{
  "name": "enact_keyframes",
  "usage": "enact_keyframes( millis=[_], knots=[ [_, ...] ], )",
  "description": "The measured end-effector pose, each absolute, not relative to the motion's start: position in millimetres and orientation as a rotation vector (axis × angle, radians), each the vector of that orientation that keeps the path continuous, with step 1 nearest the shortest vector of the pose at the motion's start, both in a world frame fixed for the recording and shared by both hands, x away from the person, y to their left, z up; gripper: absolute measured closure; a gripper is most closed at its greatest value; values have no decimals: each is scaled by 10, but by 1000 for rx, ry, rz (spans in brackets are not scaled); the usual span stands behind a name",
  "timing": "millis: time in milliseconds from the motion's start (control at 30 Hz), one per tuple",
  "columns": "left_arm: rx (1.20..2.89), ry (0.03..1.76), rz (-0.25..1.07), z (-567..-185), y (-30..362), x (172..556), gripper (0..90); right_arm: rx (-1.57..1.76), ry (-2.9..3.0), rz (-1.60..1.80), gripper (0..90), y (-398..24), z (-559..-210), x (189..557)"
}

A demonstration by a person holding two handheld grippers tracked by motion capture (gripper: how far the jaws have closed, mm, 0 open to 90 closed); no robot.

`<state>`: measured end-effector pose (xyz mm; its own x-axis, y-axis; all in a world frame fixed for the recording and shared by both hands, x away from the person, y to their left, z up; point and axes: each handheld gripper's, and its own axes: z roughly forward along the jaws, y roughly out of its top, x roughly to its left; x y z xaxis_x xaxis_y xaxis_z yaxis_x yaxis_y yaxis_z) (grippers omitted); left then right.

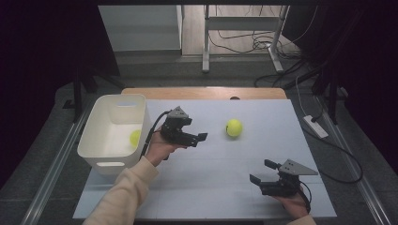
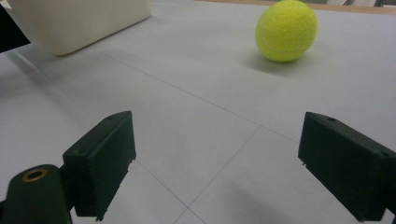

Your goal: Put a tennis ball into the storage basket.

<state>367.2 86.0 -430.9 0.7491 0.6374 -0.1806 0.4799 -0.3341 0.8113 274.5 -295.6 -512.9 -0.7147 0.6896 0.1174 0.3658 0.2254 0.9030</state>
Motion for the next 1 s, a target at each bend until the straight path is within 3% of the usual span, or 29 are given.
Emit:
enact_keyframes(
  millis=[1000],
  knots=[
    [2046, 870, 167, -4535, 595, 3907, 125, 979, 2204, 1473, 115, -2954, -5140, 2744]
  ],
)
